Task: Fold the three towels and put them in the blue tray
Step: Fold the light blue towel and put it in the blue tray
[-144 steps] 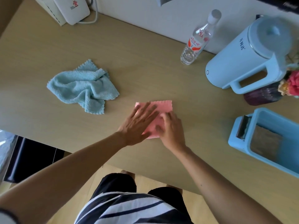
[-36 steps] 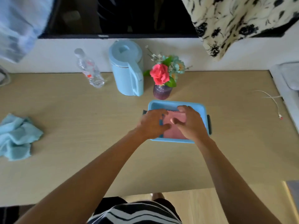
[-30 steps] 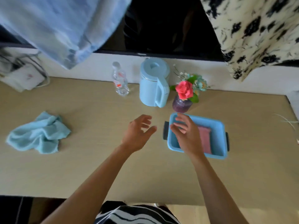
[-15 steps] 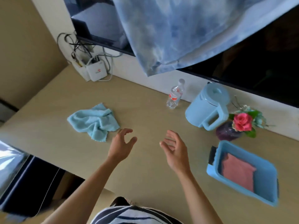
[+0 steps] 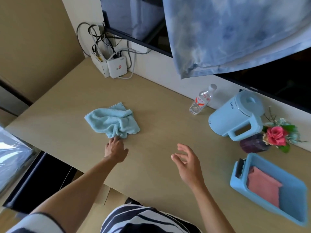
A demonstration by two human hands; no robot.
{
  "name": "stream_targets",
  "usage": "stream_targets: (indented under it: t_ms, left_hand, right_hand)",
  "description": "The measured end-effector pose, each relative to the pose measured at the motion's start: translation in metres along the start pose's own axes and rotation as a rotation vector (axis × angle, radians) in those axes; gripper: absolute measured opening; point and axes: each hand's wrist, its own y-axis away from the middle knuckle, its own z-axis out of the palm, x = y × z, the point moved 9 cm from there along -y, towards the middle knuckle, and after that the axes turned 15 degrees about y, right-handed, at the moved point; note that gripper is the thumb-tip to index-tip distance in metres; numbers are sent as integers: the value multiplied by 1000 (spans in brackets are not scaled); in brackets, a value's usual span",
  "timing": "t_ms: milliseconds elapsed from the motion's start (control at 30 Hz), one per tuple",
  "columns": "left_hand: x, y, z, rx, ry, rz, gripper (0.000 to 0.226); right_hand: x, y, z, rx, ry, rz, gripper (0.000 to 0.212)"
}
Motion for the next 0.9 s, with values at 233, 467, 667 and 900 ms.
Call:
stream_targets:
  t_ms: [233,467,667,900]
  left_hand:
    - [47,23,-54,213,523,249,28]
    - [133,53,-106,38,796,447,19]
    - [192,96,-127,-239,867,638,10]
    - [228,117,-131,-286,751,742,5]
  right_hand:
    - [-6,-4,9,-9,-7,2,41]
    - [-51,-8,17,10,134,-225,64]
    - [-77,-7,7,-71,118,-288,84]
    - [-58,12,2,-279,57,-145,12]
